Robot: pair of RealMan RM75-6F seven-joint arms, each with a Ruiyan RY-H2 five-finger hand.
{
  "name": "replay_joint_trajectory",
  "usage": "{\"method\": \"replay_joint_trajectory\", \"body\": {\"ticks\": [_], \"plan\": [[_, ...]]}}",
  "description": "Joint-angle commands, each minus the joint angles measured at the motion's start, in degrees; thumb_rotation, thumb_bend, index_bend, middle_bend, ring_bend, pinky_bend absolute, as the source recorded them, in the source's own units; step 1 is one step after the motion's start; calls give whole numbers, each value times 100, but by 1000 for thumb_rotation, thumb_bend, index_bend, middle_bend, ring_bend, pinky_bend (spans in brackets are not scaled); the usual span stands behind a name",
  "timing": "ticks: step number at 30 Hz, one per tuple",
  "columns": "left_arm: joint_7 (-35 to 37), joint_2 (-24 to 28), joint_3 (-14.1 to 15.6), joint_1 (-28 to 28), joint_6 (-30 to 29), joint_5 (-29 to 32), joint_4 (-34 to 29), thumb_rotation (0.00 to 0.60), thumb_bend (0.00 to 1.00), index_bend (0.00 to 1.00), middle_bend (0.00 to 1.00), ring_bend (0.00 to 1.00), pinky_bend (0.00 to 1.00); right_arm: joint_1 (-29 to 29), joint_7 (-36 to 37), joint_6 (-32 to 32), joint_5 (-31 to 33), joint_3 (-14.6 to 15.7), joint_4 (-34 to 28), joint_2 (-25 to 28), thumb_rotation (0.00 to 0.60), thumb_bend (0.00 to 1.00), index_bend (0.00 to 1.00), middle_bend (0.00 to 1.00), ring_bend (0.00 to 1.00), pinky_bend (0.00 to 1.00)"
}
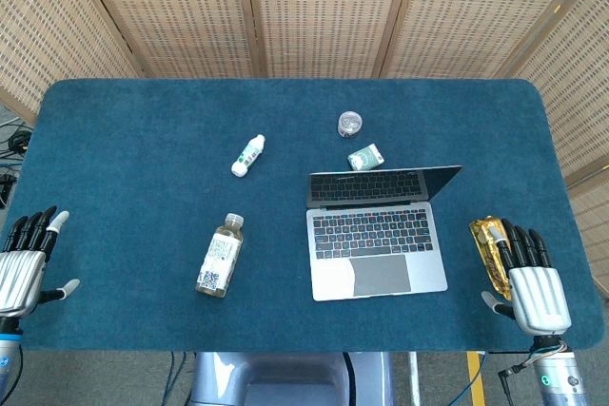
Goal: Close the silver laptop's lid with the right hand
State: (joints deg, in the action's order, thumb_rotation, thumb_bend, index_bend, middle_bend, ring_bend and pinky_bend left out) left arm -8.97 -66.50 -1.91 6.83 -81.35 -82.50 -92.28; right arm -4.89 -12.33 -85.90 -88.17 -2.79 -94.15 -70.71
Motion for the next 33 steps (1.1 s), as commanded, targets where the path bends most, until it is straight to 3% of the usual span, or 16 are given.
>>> {"method": "replay_joint_trajectory", "body": {"ticks": [1,33], "plan": [[-9,-5,2,1,-1,-4,-1,600,93,0,0,0,0,-4,8,13,2,3,-2,6,600,156,0,0,0,0],[-39,3,8,-9,-16,-13,-32,600,96,0,0,0,0,-19,-31,69,-76,58,-29,5,600,156,0,0,0,0]]}}
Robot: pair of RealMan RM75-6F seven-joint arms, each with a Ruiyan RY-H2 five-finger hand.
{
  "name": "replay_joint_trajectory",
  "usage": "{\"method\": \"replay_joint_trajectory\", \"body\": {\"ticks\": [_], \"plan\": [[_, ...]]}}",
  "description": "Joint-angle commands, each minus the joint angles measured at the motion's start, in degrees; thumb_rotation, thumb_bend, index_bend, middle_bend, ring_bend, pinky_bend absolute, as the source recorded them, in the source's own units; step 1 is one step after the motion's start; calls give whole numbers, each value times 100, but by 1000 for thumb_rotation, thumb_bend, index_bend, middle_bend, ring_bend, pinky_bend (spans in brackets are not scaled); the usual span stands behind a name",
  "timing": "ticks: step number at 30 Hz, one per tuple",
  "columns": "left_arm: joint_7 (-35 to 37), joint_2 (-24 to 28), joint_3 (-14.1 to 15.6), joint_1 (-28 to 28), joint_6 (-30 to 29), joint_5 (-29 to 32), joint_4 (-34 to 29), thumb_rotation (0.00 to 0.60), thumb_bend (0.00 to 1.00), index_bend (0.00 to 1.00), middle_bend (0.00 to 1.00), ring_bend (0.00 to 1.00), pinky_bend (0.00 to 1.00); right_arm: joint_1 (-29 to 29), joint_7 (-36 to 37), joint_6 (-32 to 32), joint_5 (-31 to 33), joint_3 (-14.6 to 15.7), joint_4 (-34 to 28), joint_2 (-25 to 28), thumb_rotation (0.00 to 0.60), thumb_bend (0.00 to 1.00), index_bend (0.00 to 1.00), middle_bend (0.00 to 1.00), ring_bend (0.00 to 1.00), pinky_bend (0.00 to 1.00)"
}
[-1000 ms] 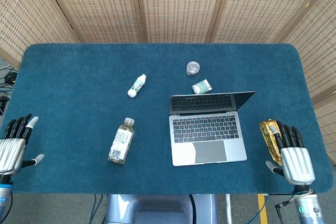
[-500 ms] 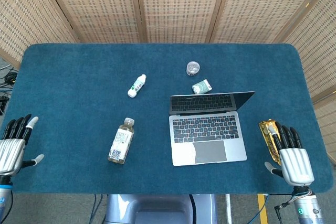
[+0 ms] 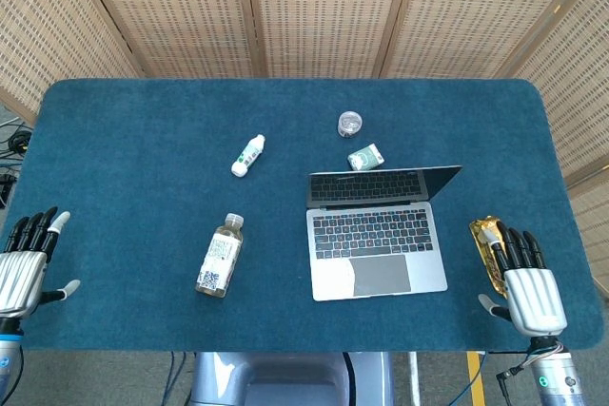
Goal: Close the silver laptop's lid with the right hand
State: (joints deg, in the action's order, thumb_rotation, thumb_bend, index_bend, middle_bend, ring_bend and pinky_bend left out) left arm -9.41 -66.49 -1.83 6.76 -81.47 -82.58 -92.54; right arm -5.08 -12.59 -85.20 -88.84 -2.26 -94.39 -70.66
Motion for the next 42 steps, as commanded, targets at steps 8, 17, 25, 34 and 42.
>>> {"method": "replay_joint_trajectory", "body": {"ticks": [8,17,25,34,42], "plan": [[32,17,-16,-14,-32,9,-27,600,97,0,0,0,0,-90,21,55,17,-90,-64,-14,600,156,0,0,0,0],[46,2,-11,21,70,52,9,600,97,0,0,0,0,-493,-391,251,210,-599,-517,170,600,180,0,0,0,0],[65,-4,-12,33,104,74,26,600,98,0,0,0,0,-996,-971,693,730,-1116,-971,289,600,319,0,0,0,0],[87,-15,-8,58,176,109,58,600,98,0,0,0,0,-1531,-1616,1147,1414,-1413,-1283,126,600,907,24,0,0,0],[112,-23,-29,65,194,158,91,600,98,0,0,0,0,-1979,-2134,1420,1940,-1564,-1373,-134,600,956,37,0,0,0]]}}
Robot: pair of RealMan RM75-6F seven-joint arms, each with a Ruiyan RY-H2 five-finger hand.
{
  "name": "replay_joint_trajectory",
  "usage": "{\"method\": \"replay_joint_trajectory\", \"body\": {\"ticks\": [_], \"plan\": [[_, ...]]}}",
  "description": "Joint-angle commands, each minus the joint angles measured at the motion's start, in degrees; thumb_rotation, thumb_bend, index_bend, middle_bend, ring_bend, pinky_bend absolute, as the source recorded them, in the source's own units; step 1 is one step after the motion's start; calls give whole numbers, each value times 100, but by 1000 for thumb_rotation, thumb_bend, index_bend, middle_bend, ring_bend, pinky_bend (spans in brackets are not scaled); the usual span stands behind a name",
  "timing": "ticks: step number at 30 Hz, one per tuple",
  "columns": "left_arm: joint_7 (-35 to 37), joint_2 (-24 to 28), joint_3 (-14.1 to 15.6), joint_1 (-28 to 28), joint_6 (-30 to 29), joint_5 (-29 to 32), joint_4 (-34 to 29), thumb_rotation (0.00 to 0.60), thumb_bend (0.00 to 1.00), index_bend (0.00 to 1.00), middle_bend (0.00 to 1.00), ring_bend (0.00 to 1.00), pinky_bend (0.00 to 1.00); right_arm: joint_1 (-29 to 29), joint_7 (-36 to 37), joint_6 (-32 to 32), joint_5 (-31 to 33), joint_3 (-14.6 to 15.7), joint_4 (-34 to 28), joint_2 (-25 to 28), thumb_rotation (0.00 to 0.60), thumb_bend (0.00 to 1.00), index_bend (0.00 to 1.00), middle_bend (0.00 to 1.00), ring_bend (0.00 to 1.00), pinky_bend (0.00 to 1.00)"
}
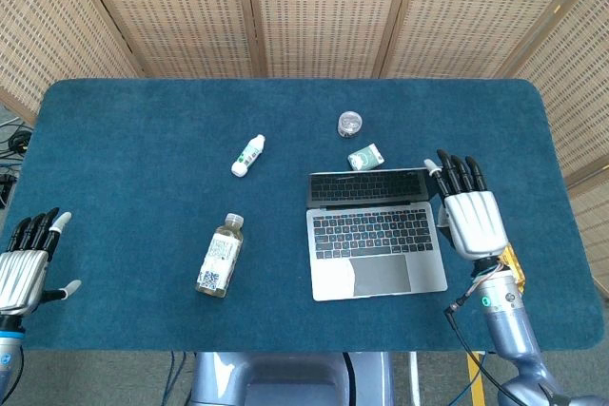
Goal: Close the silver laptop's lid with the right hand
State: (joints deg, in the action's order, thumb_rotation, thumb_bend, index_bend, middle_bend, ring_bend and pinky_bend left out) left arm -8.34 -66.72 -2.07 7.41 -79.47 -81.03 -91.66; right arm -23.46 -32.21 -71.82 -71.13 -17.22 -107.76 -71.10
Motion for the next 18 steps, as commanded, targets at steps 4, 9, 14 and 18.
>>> {"method": "replay_joint_trajectory", "body": {"ticks": [4,9,14,18], "plan": [[15,4,-6,2,-10,-2,7,600,97,0,0,0,0,-393,-515,198,510,-146,-77,-196,600,956,38,0,0,0],[7,3,1,7,5,-1,10,600,97,0,0,0,0,-667,-789,292,904,-220,-58,-314,600,956,38,0,0,0],[26,3,-12,9,20,39,29,600,97,0,0,0,0,-926,-1000,349,1365,-265,21,-432,600,956,38,0,0,0],[21,-1,-13,17,38,50,38,600,98,0,0,0,0,-1057,-1035,366,1689,-290,39,-492,600,956,38,0,0,0]]}}
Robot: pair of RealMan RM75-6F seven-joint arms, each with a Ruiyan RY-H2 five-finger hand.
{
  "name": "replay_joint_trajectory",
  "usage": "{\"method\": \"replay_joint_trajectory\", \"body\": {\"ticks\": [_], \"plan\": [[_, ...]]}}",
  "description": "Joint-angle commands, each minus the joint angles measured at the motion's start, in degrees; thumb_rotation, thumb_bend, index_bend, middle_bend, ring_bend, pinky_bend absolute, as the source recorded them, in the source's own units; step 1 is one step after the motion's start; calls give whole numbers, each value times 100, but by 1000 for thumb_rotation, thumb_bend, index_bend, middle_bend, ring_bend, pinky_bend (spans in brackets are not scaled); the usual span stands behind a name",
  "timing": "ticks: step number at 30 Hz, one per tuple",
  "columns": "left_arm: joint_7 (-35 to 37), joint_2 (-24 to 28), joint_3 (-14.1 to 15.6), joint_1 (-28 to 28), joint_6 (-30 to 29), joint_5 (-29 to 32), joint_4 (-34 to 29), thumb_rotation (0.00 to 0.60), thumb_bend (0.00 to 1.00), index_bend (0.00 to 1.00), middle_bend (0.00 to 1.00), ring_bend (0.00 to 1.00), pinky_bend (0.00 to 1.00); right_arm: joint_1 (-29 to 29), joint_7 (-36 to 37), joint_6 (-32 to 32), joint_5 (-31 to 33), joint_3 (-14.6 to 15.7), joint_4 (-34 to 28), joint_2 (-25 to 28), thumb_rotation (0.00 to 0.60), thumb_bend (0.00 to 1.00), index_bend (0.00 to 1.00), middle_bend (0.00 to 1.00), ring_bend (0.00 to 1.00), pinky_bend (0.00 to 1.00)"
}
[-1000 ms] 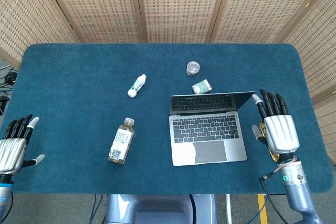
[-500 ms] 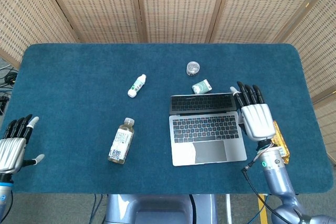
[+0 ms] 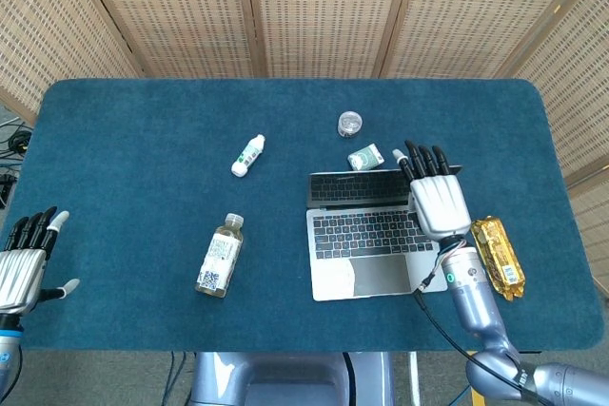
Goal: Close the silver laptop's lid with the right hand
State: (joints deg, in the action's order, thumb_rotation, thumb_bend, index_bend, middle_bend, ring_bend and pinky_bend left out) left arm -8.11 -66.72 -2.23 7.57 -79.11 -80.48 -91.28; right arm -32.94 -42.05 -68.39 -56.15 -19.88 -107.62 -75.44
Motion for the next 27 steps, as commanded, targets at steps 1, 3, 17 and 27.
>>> {"method": "replay_joint_trajectory", "body": {"ticks": [1,3,17,27], "plan": [[-3,-2,5,2,2,-10,0,600,98,0,0,0,0,-143,-57,33,263,-22,37,-72,600,956,38,0,0,0],[-8,-4,5,1,-5,-13,-2,600,98,0,0,0,0,-195,-81,40,343,-1,67,-86,600,956,41,0,0,0],[-45,-14,19,14,36,12,-3,600,98,0,0,0,0,-405,-28,-104,455,188,148,-162,600,1000,143,57,0,0],[-46,-5,23,20,52,22,-13,600,98,0,0,0,0,-482,24,-201,466,338,188,-200,600,1000,208,122,0,0]]}}
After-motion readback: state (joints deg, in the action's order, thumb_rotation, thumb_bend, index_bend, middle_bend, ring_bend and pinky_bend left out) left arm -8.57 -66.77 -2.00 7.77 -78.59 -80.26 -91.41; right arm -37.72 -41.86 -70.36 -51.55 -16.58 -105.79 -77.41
